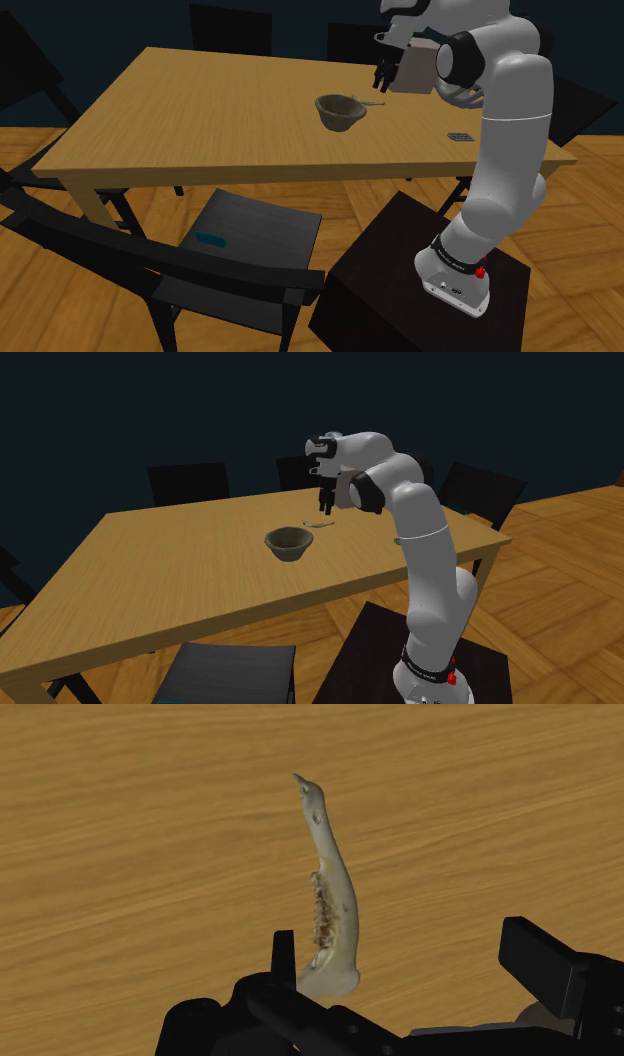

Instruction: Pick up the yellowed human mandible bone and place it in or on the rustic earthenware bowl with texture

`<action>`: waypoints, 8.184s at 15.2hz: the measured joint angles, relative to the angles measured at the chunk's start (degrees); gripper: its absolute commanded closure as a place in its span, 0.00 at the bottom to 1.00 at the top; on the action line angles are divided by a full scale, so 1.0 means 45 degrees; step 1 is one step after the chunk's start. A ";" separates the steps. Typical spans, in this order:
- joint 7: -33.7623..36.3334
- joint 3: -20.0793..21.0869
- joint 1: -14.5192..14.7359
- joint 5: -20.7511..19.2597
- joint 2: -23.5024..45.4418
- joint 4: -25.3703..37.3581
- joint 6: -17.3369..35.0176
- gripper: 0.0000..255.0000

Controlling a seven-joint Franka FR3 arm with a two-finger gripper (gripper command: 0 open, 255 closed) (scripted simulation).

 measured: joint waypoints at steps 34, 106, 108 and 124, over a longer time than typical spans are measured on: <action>-0.0012 -0.0252 0.2668 -0.0774 -0.2687 -0.6279 0.7891 0.00; 0.9495 0.3643 0.5999 -0.5882 -1.0396 -0.9300 0.5245 1.00; 0.9616 0.3717 0.6024 -0.5894 -1.0441 -0.9614 0.5512 1.00; 0.9474 0.3622 0.6018 -0.5822 -1.0196 -1.1394 0.7661 1.00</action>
